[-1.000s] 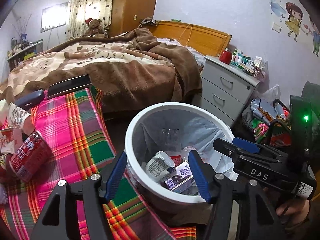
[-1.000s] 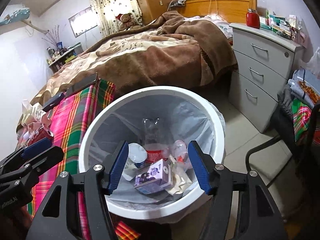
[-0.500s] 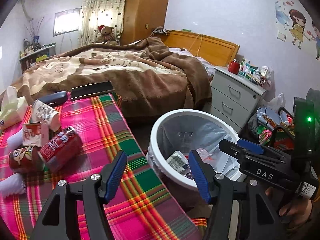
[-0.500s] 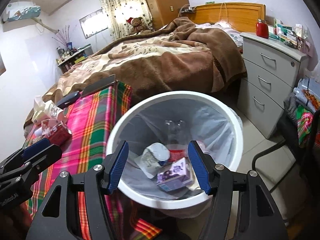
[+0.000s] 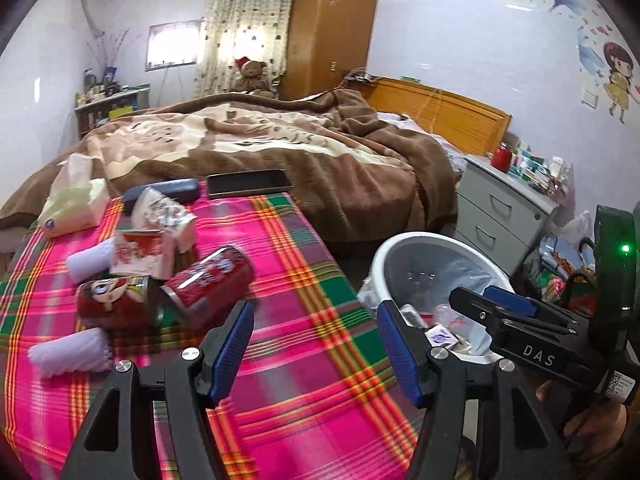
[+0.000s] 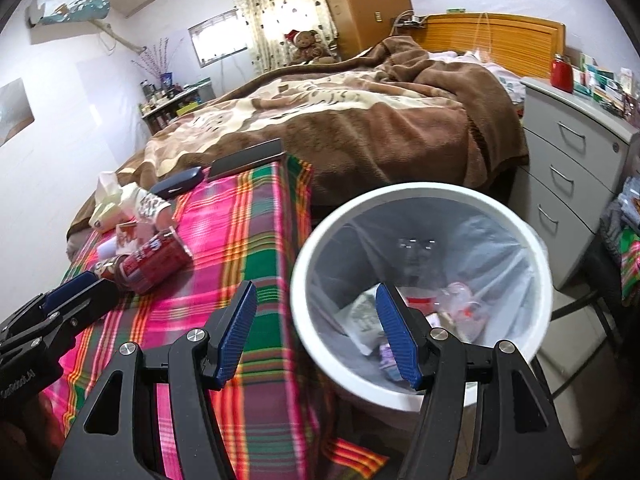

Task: Collect trash
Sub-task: 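Move both tools back over the table toward the red cans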

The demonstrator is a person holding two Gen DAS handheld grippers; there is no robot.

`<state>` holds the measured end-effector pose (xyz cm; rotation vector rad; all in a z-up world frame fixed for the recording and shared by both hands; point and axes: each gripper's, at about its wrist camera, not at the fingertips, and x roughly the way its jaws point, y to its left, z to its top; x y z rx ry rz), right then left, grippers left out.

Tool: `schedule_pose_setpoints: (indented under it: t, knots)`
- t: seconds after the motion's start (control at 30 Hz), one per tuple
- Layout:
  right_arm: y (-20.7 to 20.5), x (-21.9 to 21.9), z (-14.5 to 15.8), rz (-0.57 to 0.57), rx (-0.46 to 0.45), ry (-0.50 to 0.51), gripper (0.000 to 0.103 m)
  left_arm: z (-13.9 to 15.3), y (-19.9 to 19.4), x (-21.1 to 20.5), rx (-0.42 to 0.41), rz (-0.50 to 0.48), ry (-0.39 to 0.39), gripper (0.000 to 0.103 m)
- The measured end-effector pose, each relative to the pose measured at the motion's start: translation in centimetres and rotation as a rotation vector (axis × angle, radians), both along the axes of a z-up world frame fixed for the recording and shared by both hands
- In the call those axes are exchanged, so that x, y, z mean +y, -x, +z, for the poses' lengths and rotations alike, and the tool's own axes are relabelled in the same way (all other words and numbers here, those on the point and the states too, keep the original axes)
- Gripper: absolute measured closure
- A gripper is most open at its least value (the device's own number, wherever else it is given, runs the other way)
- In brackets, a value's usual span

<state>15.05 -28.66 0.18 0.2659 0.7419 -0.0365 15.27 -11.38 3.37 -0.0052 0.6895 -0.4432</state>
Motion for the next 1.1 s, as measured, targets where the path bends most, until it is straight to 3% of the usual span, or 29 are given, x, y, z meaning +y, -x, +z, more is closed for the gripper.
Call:
schedule_pose_setpoints:
  t: [0.67, 1.1]
  knots:
    - [-4.4, 7.6, -0.9, 0.115, 0.054, -0.038, 0.040, -1.4, -3.6, 12.7, 0.032, 0.227, -0.003, 0.036]
    - [-8.4, 11.7, -1.4, 0.146, 0.096, -0.100, 0.040, -3.4, -8.0, 17.6, 0.092, 0.276, -0.008, 0.035]
